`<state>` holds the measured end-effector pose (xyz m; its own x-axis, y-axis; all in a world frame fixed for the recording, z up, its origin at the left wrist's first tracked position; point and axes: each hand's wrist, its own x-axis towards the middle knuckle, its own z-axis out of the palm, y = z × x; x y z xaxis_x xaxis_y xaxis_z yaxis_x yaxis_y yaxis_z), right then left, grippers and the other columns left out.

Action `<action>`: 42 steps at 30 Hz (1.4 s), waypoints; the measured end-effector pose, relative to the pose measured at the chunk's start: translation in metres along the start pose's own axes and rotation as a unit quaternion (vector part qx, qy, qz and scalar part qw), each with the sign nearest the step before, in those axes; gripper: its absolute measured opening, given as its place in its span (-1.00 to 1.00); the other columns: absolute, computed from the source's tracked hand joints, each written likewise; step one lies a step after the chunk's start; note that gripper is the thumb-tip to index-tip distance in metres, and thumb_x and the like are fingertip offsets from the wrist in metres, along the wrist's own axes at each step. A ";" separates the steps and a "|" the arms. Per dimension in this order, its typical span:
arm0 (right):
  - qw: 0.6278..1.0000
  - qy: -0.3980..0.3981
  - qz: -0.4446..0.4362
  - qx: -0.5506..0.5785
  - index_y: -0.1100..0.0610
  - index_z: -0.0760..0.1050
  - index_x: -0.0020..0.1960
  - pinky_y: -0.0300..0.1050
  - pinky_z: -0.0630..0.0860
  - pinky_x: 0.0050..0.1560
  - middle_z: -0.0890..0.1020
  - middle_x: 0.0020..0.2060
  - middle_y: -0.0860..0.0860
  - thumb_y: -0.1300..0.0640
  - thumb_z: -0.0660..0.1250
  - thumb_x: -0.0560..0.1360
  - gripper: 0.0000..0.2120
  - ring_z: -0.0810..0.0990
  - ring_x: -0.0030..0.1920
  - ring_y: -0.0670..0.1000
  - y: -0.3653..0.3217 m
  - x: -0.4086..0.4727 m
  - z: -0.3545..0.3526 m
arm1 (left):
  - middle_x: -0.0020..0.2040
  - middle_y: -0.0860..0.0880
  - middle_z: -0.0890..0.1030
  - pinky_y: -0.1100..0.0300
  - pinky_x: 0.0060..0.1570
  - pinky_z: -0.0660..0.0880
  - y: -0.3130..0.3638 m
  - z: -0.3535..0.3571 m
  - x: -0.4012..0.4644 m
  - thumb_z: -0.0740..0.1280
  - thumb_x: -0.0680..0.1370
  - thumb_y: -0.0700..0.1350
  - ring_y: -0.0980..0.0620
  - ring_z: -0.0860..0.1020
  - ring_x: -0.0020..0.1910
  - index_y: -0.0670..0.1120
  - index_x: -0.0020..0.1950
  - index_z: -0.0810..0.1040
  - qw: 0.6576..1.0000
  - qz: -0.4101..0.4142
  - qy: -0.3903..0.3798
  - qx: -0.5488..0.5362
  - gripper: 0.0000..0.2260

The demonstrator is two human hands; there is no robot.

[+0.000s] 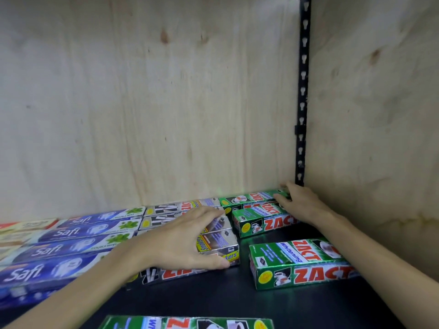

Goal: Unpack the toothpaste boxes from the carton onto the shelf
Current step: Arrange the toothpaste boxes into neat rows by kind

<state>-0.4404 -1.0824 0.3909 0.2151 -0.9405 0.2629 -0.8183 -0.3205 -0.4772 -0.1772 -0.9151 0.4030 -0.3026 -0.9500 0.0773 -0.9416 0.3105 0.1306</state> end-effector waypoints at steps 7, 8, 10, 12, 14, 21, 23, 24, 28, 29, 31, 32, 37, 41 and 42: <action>1.000 -0.003 0.009 0.016 -0.03 0.25 0.50 0.18 0.40 0.38 0.48 0.41 0.08 -0.18 0.20 0.62 -0.49 0.48 0.35 0.14 0.003 -0.002 -0.001 | 0.60 0.30 -0.01 0.42 0.42 -0.05 -0.004 0.003 0.001 0.35 0.42 0.43 0.36 0.00 0.52 0.20 0.62 0.03 1.000 -0.006 0.013 -0.005 -0.11; 1.000 -0.005 0.011 0.012 -0.03 0.25 0.50 0.18 0.40 0.38 0.48 0.41 0.07 -0.17 0.20 0.63 -0.50 0.48 0.35 0.14 0.003 -0.003 -0.001 | 0.59 0.31 -0.01 0.41 0.42 -0.04 -0.004 0.002 0.001 0.36 0.42 0.43 0.37 0.01 0.51 0.21 0.62 0.02 1.000 -0.009 0.009 -0.006 -0.11; 1.000 -0.008 0.013 0.007 -0.01 0.26 0.49 0.18 0.38 0.40 0.49 0.40 0.08 -0.12 0.19 0.65 -0.54 0.49 0.34 0.12 0.003 -0.003 -0.001 | 0.56 0.34 0.01 0.42 0.41 -0.01 -0.004 0.002 0.003 0.38 0.41 0.42 0.41 0.03 0.46 0.21 0.62 0.02 1.000 -0.014 0.003 -0.010 -0.10; 1.000 -0.009 0.016 0.012 0.01 0.28 0.48 0.18 0.39 0.40 0.51 0.37 0.08 -0.08 0.16 0.67 -0.58 0.52 0.31 0.10 0.002 -0.004 -0.002 | 0.54 0.36 0.00 0.37 0.44 0.04 -0.004 0.001 0.005 0.39 0.38 0.44 0.40 0.03 0.46 0.21 0.62 0.00 1.000 -0.020 -0.010 -0.020 -0.05; 1.000 -0.003 0.017 0.024 0.02 0.30 0.46 0.18 0.39 0.38 0.53 0.34 0.08 -0.06 0.13 0.68 -0.61 0.54 0.27 0.09 0.001 -0.005 -0.003 | 0.55 0.36 -0.03 0.25 0.52 0.09 -0.007 -0.002 0.007 0.36 0.32 0.52 0.34 0.03 0.52 0.22 0.62 -0.02 0.998 -0.022 -0.039 -0.038 0.01; 0.993 0.069 0.014 0.092 0.04 0.47 0.31 0.09 0.57 0.16 0.58 0.21 0.05 0.05 0.15 0.67 -0.74 0.58 0.11 0.04 0.000 -0.007 -0.008 | 0.35 0.07 0.51 0.34 0.14 0.47 0.007 -0.024 0.042 0.20 0.49 0.39 0.16 0.49 0.26 0.01 0.47 0.44 0.995 -0.044 0.035 -0.082 -0.33; 0.993 0.070 0.019 0.098 0.05 0.50 0.27 0.07 0.58 0.14 0.59 0.18 0.04 0.06 0.18 0.66 -0.76 0.58 0.10 0.02 0.002 -0.006 -0.010 | 0.33 0.02 0.56 0.20 0.27 0.46 0.016 -0.021 0.059 0.28 0.51 0.34 0.11 0.53 0.25 -0.02 0.44 0.49 0.996 -0.044 0.037 -0.069 -0.38; 0.994 0.056 0.018 0.087 0.05 0.52 0.24 0.04 0.57 0.13 0.60 0.16 0.04 0.06 0.20 0.65 -0.78 0.58 0.09 0.02 0.003 -0.006 -0.012 | 0.33 0.01 0.57 0.17 0.29 0.46 0.019 -0.017 0.067 0.33 0.51 0.32 0.09 0.53 0.24 -0.02 0.43 0.49 0.996 -0.052 0.029 -0.064 -0.39; 0.998 -0.029 -0.001 0.060 0.00 0.50 0.24 -0.07 0.50 0.12 0.60 0.22 0.00 -0.04 0.29 0.61 -0.76 0.56 0.14 0.00 0.005 -0.006 -0.027 | 0.39 0.00 0.55 0.07 0.34 0.43 0.030 -0.004 0.087 0.40 0.43 0.38 -0.02 0.52 0.32 0.03 0.46 0.46 0.996 -0.091 0.010 -0.013 -0.30; 0.997 -0.051 -0.001 0.061 0.00 0.46 0.31 -0.06 0.49 0.14 0.57 0.26 -0.01 -0.09 0.32 0.59 -0.66 0.55 0.18 0.00 0.005 -0.008 -0.031 | 0.41 0.01 0.53 0.06 0.36 0.42 0.031 -0.002 0.089 0.41 0.42 0.38 -0.02 0.51 0.35 0.04 0.46 0.45 0.995 -0.099 0.011 -0.017 -0.29; 0.994 -0.102 0.000 0.028 -0.02 0.38 0.43 -0.03 0.47 0.24 0.51 0.36 -0.02 -0.21 0.40 0.50 -0.42 0.52 0.28 0.02 0.005 -0.014 -0.037 | 0.41 0.02 0.53 0.09 0.37 0.42 0.031 0.000 0.090 0.45 0.41 0.35 0.01 0.51 0.36 0.03 0.45 0.47 0.993 -0.110 0.019 -0.046 -0.30; 0.992 -0.124 0.002 0.011 -0.03 0.34 0.47 0.00 0.45 0.29 0.48 0.40 -0.02 -0.24 0.44 0.46 -0.33 0.49 0.32 0.03 0.005 -0.017 -0.040 | 0.41 0.02 0.54 0.11 0.36 0.43 0.030 0.001 0.091 0.47 0.40 0.33 0.02 0.51 0.35 0.03 0.44 0.47 0.991 -0.114 0.023 -0.063 -0.30; 0.989 -0.147 0.008 -0.002 -0.07 0.28 0.51 0.01 0.39 0.33 0.41 0.43 -0.02 0.00 0.56 0.42 -0.25 0.43 0.36 0.06 0.004 -0.028 -0.043 | 0.36 -0.01 0.56 0.22 0.22 0.43 0.029 0.001 0.092 0.51 0.41 0.25 0.02 0.53 0.29 -0.01 0.43 0.49 0.985 -0.124 0.035 -0.114 -0.33; 0.995 -0.092 0.011 0.030 -0.09 0.38 0.40 0.01 0.45 0.26 0.45 0.38 -0.04 0.09 0.57 0.41 -0.36 0.46 0.29 0.04 0.009 -0.029 -0.040 | 0.06 0.08 0.59 0.23 0.02 0.42 0.030 -0.005 0.090 0.53 0.45 0.16 0.11 0.56 0.01 0.01 0.35 0.52 0.972 -0.119 0.081 -0.186 -0.46; 0.996 -0.081 0.006 0.040 -0.09 0.39 0.39 0.00 0.45 0.23 0.47 0.37 -0.04 0.09 0.57 0.40 -0.37 0.47 0.28 0.03 0.008 -0.030 -0.041 | 0.06 0.10 0.59 0.23 0.01 0.43 0.030 -0.006 0.088 0.52 0.46 0.14 0.15 0.55 -0.04 0.02 0.34 0.52 0.968 -0.114 0.094 -0.204 -0.49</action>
<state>-0.4753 -1.0519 0.4134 0.2934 -0.9482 0.1219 -0.7780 -0.3109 -0.5460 -0.2308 -0.9893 0.4201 -0.0256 -0.9843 0.1745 -0.8323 0.1177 0.5417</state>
